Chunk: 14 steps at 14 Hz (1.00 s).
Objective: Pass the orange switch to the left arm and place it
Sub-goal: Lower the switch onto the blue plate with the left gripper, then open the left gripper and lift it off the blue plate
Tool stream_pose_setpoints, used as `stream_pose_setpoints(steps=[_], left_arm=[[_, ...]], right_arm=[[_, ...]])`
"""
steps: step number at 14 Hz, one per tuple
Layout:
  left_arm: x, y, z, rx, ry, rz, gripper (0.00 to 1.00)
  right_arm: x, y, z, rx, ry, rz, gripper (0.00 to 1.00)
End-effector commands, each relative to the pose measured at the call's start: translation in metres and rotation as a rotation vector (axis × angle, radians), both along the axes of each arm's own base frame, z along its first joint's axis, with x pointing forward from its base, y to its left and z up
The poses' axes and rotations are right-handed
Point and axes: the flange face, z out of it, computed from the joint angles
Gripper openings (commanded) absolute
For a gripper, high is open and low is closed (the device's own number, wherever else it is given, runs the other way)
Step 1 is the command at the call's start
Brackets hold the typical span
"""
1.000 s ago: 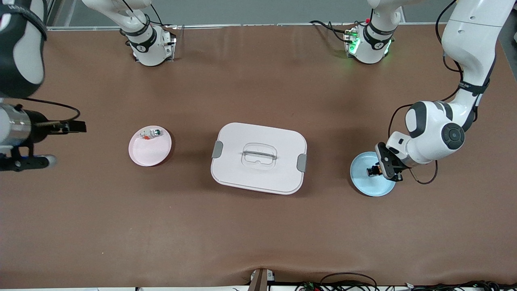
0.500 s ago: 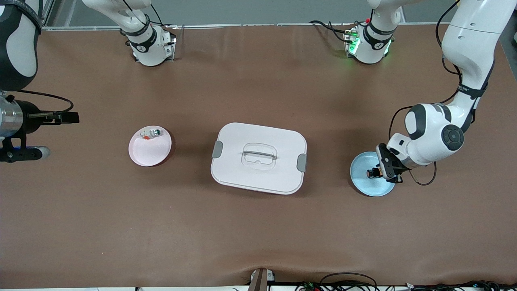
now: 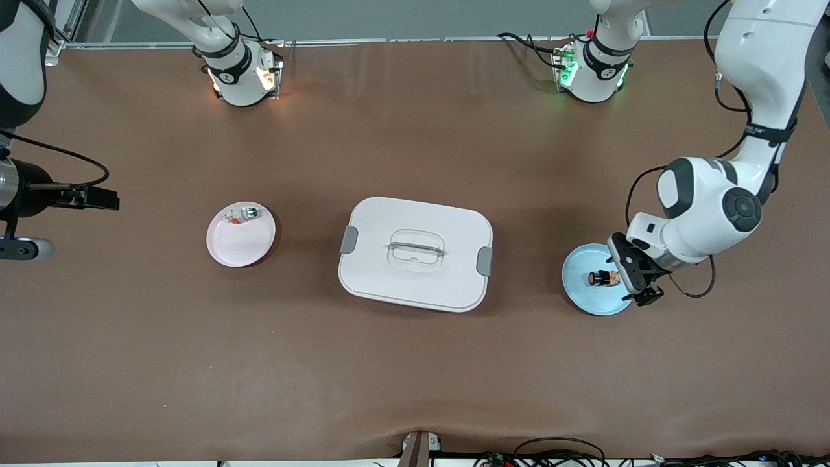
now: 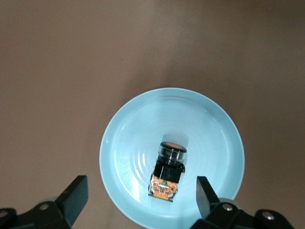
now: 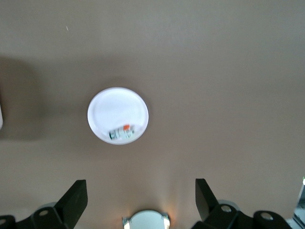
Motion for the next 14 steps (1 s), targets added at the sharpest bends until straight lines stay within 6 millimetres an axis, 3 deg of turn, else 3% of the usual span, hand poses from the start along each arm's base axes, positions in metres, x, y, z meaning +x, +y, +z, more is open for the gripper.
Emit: stream_pose_setpoints(steps=[1, 6, 9, 11, 14], left_arm=[[-0.005, 0.002, 0.046, -0.005, 0.049, 0.117, 1.00], [-0.036, 0.000, 0.142, 0.043, 0.183, 0.460, 1.00], [-0.062, -0.004, 0.194, 0.070, 0.219, 0.761, 1.00], [-0.069, -0.004, 0.218, 0.072, 0.212, 0.834, 1.00], [-0.074, 0.001, 0.251, 0.071, 0.217, 0.992, 1.00]], right_arm=[[-0.033, -0.006, 0.010, 0.038, -0.036, -0.036, 1.00], [-0.039, -0.008, 0.034, 0.098, -0.116, -0.048, 1.00], [-0.046, -0.006, 0.034, 0.107, -0.164, -0.047, 1.00], [-0.058, -0.005, 0.029, 0.104, -0.174, -0.047, 1.00], [-0.057, -0.005, 0.031, 0.103, -0.177, -0.047, 1.00]])
